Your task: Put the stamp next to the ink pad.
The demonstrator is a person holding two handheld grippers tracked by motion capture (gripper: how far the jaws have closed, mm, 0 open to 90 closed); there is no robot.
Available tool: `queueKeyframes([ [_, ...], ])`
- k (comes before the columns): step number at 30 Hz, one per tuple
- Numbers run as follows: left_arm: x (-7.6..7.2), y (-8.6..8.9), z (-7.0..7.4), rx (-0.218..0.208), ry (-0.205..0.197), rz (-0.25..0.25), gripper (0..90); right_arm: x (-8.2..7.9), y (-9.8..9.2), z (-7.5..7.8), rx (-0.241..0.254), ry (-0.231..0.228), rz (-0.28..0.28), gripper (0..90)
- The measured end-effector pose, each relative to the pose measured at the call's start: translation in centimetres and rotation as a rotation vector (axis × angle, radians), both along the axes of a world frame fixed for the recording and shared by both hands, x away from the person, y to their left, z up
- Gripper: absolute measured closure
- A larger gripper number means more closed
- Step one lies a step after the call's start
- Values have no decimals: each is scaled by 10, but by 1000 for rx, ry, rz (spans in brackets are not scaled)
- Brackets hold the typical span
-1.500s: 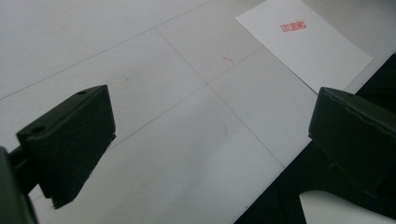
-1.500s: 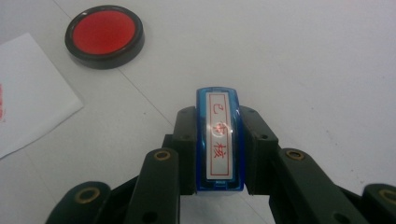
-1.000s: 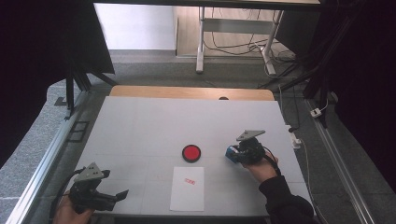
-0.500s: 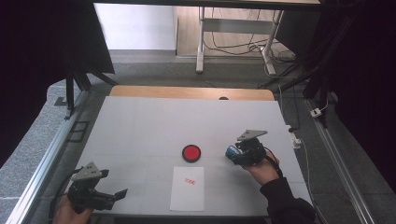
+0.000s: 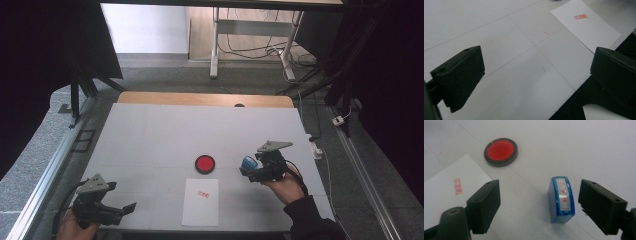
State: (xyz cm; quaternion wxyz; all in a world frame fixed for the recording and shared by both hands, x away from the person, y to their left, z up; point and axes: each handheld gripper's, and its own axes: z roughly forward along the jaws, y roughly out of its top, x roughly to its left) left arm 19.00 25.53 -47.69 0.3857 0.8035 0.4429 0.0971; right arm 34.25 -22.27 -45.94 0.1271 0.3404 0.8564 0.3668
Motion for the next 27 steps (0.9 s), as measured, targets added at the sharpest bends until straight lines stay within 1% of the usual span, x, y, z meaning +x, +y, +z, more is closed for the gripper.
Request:
queueKeyframes([
  [3, 0, 0, 0, -1, -2, 3, 0, -7, 0, 4, 15, 0, 1, 147],
  [6, 0, 0, 0, -4, -2, 2, 0, -14, 0, 7, 15, -6, 3, 110],
  [9, 0, 0, 0, -4, -1, 0, 0, -20, 0, 9, 29, -6, -5, 71],
  [12, 0, 0, 0, -3, -3, 1, 0, -27, -2, 11, 30, -13, -14, 22],
  [13, 0, 0, 0, -2, -3, 1, 0, -29, -3, 12, 29, -15, -19, 19],
  [19, 0, 0, 0, -2, -3, -2, 0, -40, -9, 14, 59, -30, -20, 17],
  [27, 0, 1, 0, -2, -4, 0, 0, -53, -19, 15, 67, -37, -36, 8],
])
